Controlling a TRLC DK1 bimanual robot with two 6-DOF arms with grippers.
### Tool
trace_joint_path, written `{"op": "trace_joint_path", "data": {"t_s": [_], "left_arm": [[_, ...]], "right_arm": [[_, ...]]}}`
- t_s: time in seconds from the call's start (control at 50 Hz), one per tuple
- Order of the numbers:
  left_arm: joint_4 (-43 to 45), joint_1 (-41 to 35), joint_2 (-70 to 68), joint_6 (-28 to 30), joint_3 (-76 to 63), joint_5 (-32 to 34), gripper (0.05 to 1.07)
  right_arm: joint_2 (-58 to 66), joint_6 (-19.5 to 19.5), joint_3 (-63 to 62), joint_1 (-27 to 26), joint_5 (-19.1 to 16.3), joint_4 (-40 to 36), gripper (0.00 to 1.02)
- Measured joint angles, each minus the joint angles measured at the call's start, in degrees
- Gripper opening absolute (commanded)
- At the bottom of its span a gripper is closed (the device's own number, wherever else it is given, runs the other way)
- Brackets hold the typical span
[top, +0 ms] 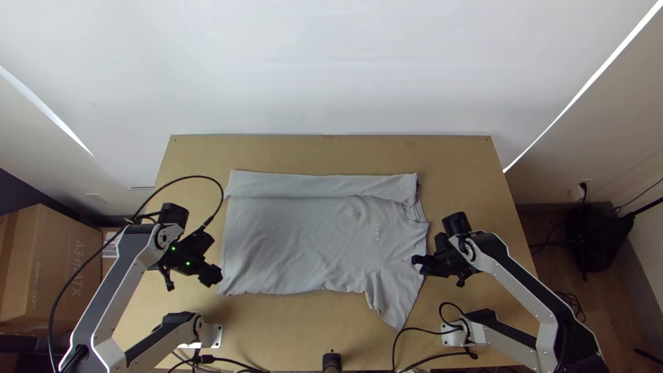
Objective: Fold the t-shirt
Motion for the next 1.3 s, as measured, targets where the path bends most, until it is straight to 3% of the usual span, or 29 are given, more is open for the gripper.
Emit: {"op": "trace_joint_path", "data": {"t_s": [0.22, 0.54, 0.66, 0.76, 0.78, 0.9, 1.04, 1.18, 1.3], "left_arm": [[-0.4, -4.3, 2.5, -0.4, -4.4, -5.4, 0.81], [2.2, -10.8, 8.1, -3.6, -7.0, -5.8, 0.80], [4.9, -12.4, 9.4, -3.9, -7.0, -5.8, 0.55], [7.9, -13.1, 9.5, -3.9, -7.3, -5.8, 0.12], [8.5, -13.2, 9.5, -3.9, -7.4, -5.8, 0.07], [11.5, -13.3, 9.0, -3.1, -7.5, -5.7, 0.08], [11.5, -9.8, 7.6, 0.1, -7.5, -5.6, 0.08], [11.5, -2.8, 7.5, 3.3, -7.4, -5.5, 0.08], [11.5, 1.2, 7.5, 5.7, -7.2, -4.4, 0.08]], "right_arm": [[-0.4, 0.0, 0.0, 0.0, 0.0, 0.0, 0.02], [-0.4, 0.0, 0.0, 0.4, 0.0, 0.0, 0.02], [-0.4, 0.0, 0.0, 0.4, 0.0, 0.0, 0.02], [-0.5, 0.0, 0.0, 0.4, 0.0, 0.0, 0.02], [-0.6, 0.0, 0.0, 0.4, 0.0, 0.0, 0.02], [-1.2, 0.0, 0.0, -0.3, -1.9, -0.2, 0.02], [-1.2, -1.1, 0.6, -4.8, -5.7, -2.6, 0.02], [1.4, -4.7, 3.2, -11.6, -10.9, -6.8, 0.02], [4.4, -7.8, 4.5, -16.1, -12.0, -8.0, 0.02]]}}
